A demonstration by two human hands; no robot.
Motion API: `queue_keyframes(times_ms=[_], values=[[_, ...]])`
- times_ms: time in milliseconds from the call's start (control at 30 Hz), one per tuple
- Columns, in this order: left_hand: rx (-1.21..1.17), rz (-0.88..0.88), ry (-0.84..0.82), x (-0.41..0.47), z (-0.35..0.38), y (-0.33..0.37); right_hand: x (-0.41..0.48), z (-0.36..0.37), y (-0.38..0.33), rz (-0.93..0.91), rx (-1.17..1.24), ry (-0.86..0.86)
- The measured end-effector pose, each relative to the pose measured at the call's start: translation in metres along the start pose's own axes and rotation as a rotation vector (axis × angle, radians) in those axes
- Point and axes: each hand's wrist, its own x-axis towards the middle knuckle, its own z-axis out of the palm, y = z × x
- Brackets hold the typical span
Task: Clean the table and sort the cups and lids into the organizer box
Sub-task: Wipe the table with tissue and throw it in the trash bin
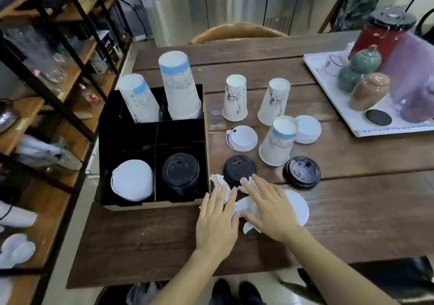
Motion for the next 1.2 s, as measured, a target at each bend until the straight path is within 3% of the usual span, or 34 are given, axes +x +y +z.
queue_keyframes(times_ms=[200, 633, 733, 833, 900, 1067, 1200], values=[[0.088, -0.033, -0.173, 0.001, 0.004, 0.0, -0.005, 0.018, 0.0, -0.027, -0.115, 0.045], [0.309, 0.095, -0.075, 0.018, 0.016, -0.012, 0.006, 0.023, -0.001, -0.096, -0.198, 0.041], [0.197, 0.099, -0.07, 0.012, 0.016, -0.013, 0.009, 0.019, -0.002, -0.114, -0.097, 0.031], [-0.105, 0.089, -0.057, 0.003, 0.019, -0.016, 0.013, 0.004, -0.004, -0.039, 0.177, 0.07], [-0.309, 0.003, -0.147, 0.0, 0.011, -0.016, 0.015, -0.006, -0.005, -0.023, 0.321, 0.077], [-0.384, -0.023, -0.203, -0.014, 0.009, -0.018, 0.022, -0.016, -0.003, 0.144, 0.455, 0.019], [-0.292, 0.021, -0.213, -0.019, 0.015, -0.023, 0.019, -0.015, 0.0, 0.13, 0.441, 0.054]])
